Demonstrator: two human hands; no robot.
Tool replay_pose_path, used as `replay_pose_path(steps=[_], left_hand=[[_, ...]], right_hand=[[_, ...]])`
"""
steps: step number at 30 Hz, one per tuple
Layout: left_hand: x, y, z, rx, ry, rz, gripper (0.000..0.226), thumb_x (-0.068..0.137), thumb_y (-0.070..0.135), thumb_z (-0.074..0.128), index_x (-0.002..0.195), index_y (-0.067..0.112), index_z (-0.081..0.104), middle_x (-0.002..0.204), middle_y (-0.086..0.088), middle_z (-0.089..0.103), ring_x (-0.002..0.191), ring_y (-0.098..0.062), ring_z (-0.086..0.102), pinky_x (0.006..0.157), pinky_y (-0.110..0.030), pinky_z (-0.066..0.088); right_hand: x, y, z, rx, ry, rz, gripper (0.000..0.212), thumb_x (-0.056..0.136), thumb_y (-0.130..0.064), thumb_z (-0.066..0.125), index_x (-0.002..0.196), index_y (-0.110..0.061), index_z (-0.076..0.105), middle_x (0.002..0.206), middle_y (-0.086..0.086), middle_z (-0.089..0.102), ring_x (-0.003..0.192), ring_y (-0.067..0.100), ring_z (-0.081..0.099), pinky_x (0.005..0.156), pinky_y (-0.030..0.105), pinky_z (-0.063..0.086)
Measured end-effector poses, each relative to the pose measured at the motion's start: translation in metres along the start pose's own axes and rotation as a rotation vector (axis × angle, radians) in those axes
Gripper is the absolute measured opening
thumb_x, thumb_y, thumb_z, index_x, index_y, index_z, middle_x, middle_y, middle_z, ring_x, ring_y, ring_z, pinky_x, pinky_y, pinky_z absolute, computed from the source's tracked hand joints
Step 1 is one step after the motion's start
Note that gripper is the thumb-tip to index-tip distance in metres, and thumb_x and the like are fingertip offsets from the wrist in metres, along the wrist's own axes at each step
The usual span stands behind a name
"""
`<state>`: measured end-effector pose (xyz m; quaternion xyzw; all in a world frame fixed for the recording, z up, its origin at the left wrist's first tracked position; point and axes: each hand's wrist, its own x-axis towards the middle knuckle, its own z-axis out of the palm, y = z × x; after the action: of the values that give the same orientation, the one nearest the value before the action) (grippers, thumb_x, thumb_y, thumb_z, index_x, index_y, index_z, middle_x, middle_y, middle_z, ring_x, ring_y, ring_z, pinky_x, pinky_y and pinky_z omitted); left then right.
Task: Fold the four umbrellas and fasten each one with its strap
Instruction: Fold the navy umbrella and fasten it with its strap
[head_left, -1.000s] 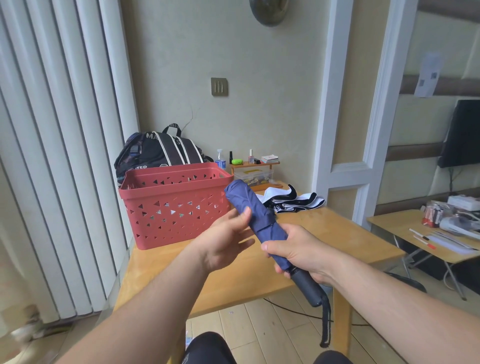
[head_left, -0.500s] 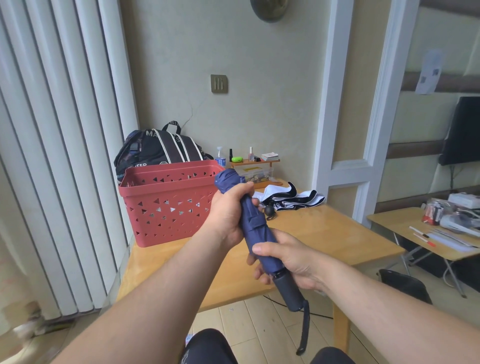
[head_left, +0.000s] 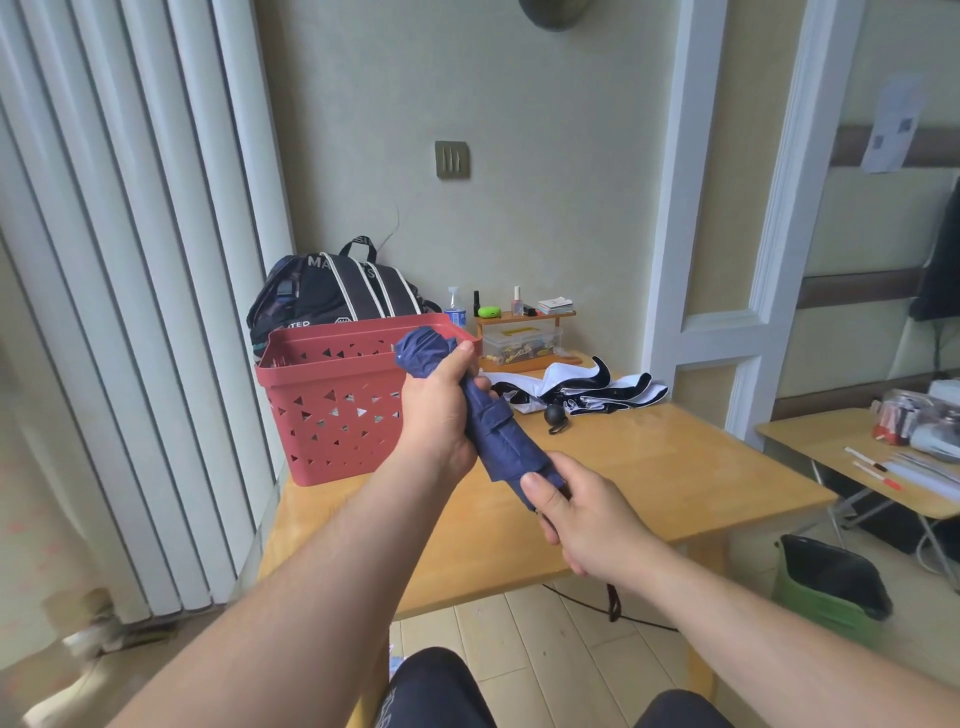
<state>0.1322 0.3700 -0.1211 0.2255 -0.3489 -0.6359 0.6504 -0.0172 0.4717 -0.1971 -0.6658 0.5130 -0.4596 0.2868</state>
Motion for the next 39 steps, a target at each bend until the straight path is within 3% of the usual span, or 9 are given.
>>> replay_pose_path(steps=[5, 8, 13, 16, 18, 22, 26, 35, 39], left_hand=[[-0.001, -0.006, -0.002, 0.046, -0.014, -0.059, 0.022, 0.092, 0.015, 0.076, 0.093, 0.015, 0.054, 0.073, -0.004, 0.054, 0.056, -0.017, 0.054, 0.057, -0.029, 0.049], [-0.001, -0.002, 0.006, 0.113, -0.088, -0.052, 0.03, 0.09, 0.024, 0.08, 0.11, 0.014, 0.06, 0.086, -0.008, 0.064, 0.066, -0.021, 0.063, 0.063, -0.033, 0.054], [-0.003, 0.014, 0.021, 0.109, -0.263, -0.039, 0.053, 0.09, 0.034, 0.077, 0.138, 0.038, 0.055, 0.114, -0.006, 0.072, 0.097, -0.029, 0.072, 0.084, -0.04, 0.059], [-0.002, 0.024, 0.025, 0.052, -0.302, -0.136, 0.056, 0.095, 0.045, 0.071, 0.147, 0.037, 0.05, 0.125, -0.008, 0.07, 0.1, -0.033, 0.073, 0.073, -0.047, 0.06], [-0.002, 0.028, 0.027, 0.013, -0.3, -0.184, 0.051, 0.093, 0.056, 0.069, 0.135, 0.028, 0.061, 0.12, -0.005, 0.072, 0.096, -0.029, 0.074, 0.075, -0.052, 0.06], [0.0, 0.03, 0.027, -0.093, -0.241, -0.248, 0.04, 0.092, 0.06, 0.065, 0.08, 0.021, 0.064, 0.086, 0.0, 0.059, 0.066, -0.016, 0.06, 0.066, -0.031, 0.051], [0.007, 0.025, 0.022, -0.104, -0.112, -0.248, 0.037, 0.087, 0.055, 0.068, 0.075, 0.022, 0.054, 0.081, 0.0, 0.047, 0.057, -0.014, 0.051, 0.056, -0.027, 0.046], [0.008, 0.019, 0.031, -0.03, -0.092, -0.232, 0.033, 0.089, 0.052, 0.063, 0.074, 0.025, 0.052, 0.073, 0.004, 0.043, 0.057, -0.012, 0.042, 0.053, -0.026, 0.041], [0.008, 0.026, 0.035, -0.009, -0.142, -0.269, 0.027, 0.086, 0.045, 0.06, 0.071, 0.023, 0.056, 0.075, 0.002, 0.049, 0.059, -0.013, 0.045, 0.055, -0.025, 0.045]], right_hand=[[-0.003, 0.003, 0.0, 0.009, -0.126, 0.129, 0.02, 0.101, -0.058, 0.053, 0.108, -0.04, 0.05, 0.085, 0.006, 0.063, 0.048, 0.024, 0.053, 0.043, 0.029, 0.042], [-0.007, -0.002, 0.001, 0.166, -0.165, 0.216, 0.033, 0.094, -0.064, 0.061, 0.121, -0.049, 0.049, 0.096, 0.009, 0.067, 0.054, 0.025, 0.053, 0.045, 0.028, 0.042], [-0.014, 0.0, 0.004, 0.371, -0.125, 0.273, 0.049, 0.084, -0.063, 0.069, 0.114, -0.029, 0.05, 0.071, 0.008, 0.056, 0.044, 0.019, 0.042, 0.044, 0.025, 0.029], [-0.016, -0.002, 0.002, 0.534, -0.204, 0.369, 0.073, 0.08, -0.066, 0.068, 0.124, -0.013, 0.046, 0.061, 0.004, 0.048, 0.038, 0.016, 0.037, 0.044, 0.019, 0.025], [-0.016, -0.007, -0.003, 0.633, -0.33, 0.409, 0.076, 0.079, -0.071, 0.065, 0.128, -0.015, 0.051, 0.059, 0.003, 0.045, 0.036, 0.014, 0.037, 0.044, 0.015, 0.026], [-0.012, -0.013, -0.014, 0.658, -0.44, 0.46, 0.077, 0.082, -0.09, 0.043, 0.119, -0.026, 0.061, 0.061, 0.002, 0.043, 0.037, 0.013, 0.035, 0.044, 0.017, 0.024], [-0.005, -0.014, -0.018, 0.605, -0.394, 0.541, 0.091, 0.077, -0.099, 0.023, 0.114, -0.025, 0.061, 0.063, 0.002, 0.045, 0.039, 0.015, 0.033, 0.043, 0.02, 0.021], [-0.007, -0.01, -0.012, 0.598, -0.44, 0.612, 0.091, 0.069, -0.104, 0.032, 0.075, -0.015, 0.047, 0.064, 0.009, 0.018, 0.039, 0.016, 0.026, 0.042, 0.022, 0.021], [-0.007, -0.012, -0.016, 0.581, -0.46, 0.611, 0.09, 0.073, -0.101, 0.024, 0.059, -0.014, 0.043, 0.053, 0.003, 0.025, 0.039, 0.015, 0.026, 0.045, 0.026, 0.018]])
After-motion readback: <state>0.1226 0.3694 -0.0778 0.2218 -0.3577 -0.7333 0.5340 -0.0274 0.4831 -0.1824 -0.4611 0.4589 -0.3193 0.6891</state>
